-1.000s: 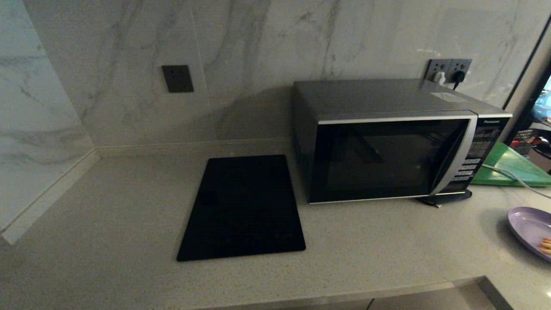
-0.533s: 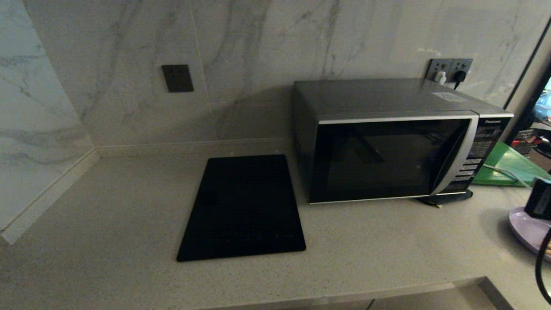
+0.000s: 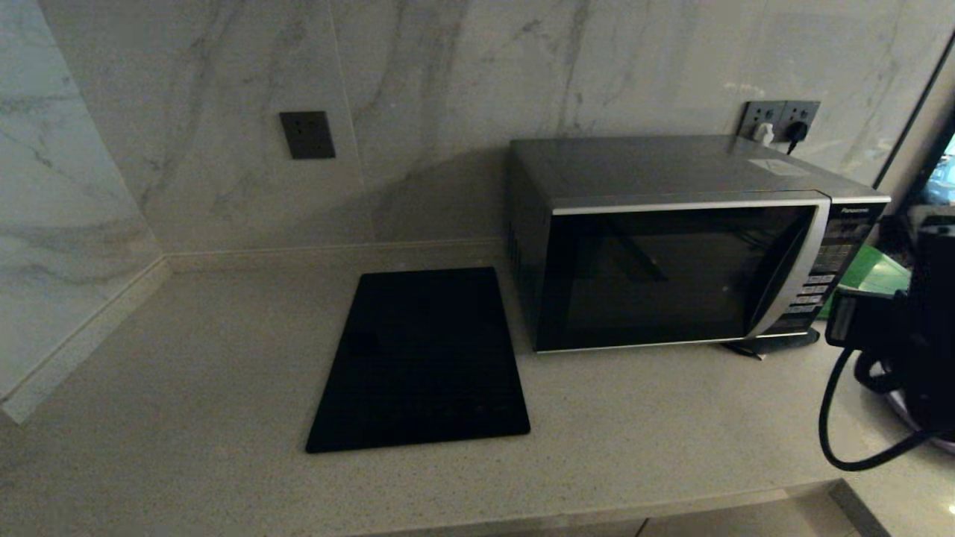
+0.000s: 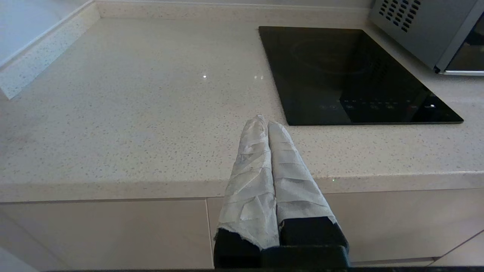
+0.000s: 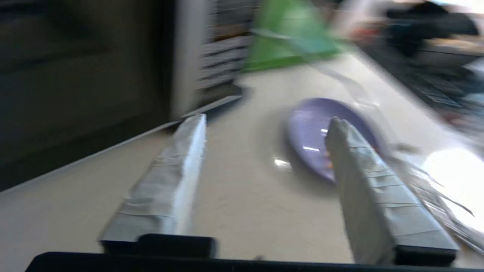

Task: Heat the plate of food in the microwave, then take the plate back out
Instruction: Open the microwave oven

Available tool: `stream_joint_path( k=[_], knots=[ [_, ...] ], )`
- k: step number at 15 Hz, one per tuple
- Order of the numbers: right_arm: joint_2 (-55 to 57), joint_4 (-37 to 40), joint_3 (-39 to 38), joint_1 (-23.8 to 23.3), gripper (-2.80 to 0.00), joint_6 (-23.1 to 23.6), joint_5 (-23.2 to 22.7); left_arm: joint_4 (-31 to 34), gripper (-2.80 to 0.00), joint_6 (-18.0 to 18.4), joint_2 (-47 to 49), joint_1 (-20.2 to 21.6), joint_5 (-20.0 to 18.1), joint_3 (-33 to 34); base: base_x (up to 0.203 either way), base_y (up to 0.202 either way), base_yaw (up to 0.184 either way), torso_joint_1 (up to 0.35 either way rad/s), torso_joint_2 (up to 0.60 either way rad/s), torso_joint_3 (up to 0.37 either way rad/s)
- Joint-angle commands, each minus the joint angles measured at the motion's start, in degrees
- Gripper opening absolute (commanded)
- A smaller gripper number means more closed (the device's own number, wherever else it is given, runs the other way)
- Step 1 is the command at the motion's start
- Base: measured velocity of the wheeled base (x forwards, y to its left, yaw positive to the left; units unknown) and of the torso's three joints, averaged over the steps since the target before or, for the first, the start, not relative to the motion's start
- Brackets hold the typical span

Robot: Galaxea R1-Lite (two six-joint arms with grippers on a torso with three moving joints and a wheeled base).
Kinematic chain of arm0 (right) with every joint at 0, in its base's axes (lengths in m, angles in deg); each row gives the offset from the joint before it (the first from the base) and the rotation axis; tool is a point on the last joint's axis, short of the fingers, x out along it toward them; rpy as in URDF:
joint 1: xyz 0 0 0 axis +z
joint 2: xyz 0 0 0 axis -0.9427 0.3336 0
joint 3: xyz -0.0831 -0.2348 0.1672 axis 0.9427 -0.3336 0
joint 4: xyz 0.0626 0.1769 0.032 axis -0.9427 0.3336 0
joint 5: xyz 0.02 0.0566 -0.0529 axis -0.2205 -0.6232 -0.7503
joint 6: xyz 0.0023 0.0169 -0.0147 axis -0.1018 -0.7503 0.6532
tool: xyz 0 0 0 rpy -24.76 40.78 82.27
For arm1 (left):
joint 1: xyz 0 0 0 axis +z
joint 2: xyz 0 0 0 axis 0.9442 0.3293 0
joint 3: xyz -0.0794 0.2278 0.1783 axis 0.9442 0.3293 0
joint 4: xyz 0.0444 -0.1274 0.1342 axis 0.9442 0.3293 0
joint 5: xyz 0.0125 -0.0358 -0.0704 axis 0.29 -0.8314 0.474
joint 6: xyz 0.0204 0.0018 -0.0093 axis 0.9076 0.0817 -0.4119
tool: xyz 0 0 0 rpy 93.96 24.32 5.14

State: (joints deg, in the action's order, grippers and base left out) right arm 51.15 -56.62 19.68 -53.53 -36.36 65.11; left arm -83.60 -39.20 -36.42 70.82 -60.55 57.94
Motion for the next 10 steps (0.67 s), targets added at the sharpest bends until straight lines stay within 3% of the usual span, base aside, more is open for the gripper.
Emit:
stream_joint_path(
  k=[1,5,10],
  knots=[
    [6.23,-0.20,3.11,2.81,0.00,-0.12,14.68,-0.04,-2.80,-0.05,0.04,0.02,0.02,0.02,0.000,0.000,0.000,0.000,0.00,0.000],
    [11.71,-2.93,5.44,3.41,0.00,-0.59,23.39,-0.04,-2.80,-0.05,0.04,0.04,0.02,0.02,0.000,0.000,0.000,0.000,0.00,0.000],
    [25.12,-21.39,7.63,4.61,0.00,-1.83,30.54,-0.04,-2.80,-0.05,0.04,0.04,0.02,0.02,0.000,0.000,0.000,0.000,0.00,0.000]
  ],
)
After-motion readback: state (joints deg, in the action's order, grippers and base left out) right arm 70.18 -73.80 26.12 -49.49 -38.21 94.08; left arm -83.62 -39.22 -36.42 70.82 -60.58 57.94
